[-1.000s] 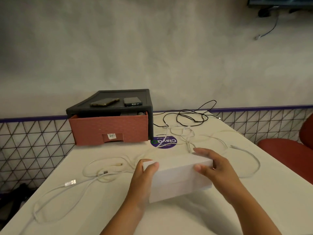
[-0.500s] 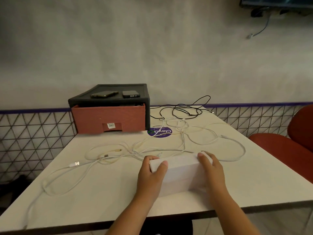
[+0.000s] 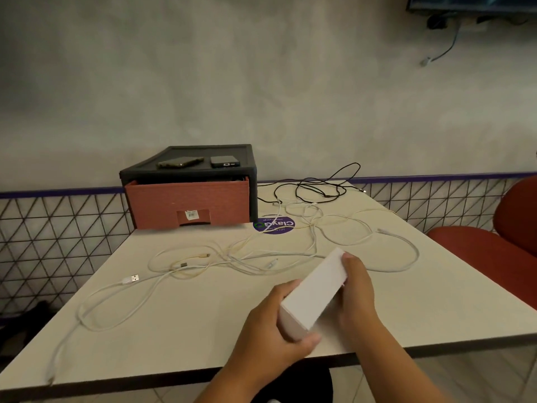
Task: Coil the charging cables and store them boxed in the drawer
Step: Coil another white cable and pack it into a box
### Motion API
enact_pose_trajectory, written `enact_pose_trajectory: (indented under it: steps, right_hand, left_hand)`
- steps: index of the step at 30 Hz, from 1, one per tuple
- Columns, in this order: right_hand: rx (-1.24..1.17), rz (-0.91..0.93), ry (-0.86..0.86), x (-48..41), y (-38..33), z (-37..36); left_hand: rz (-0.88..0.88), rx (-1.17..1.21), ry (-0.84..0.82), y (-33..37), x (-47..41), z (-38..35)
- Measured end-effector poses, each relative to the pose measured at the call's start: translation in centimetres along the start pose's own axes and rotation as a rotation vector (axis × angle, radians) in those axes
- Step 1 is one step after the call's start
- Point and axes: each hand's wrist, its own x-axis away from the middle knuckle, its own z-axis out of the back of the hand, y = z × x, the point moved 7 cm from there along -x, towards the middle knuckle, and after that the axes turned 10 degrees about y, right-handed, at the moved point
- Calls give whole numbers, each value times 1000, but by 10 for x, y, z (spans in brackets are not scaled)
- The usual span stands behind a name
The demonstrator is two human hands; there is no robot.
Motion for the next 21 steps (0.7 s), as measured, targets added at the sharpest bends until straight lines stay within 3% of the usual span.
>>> enact_pose_trajectory:
  steps: [7, 10, 14, 21]
  right_hand:
    - [287, 7, -179, 1, 1, -17]
    - [470, 90, -237, 0, -4, -19]
    - [544, 73, -262, -3, -4, -19]
    - [961, 310, -327, -19, -19, -29]
  left_hand:
    - [-51, -252, -162, -5, -8, -16]
    - [-51, -333, -164, -9, -12, -20]
    - [-52, -361, -187, -11, -15, -25]
    - [-60, -359, -208, -12, -24, -32]
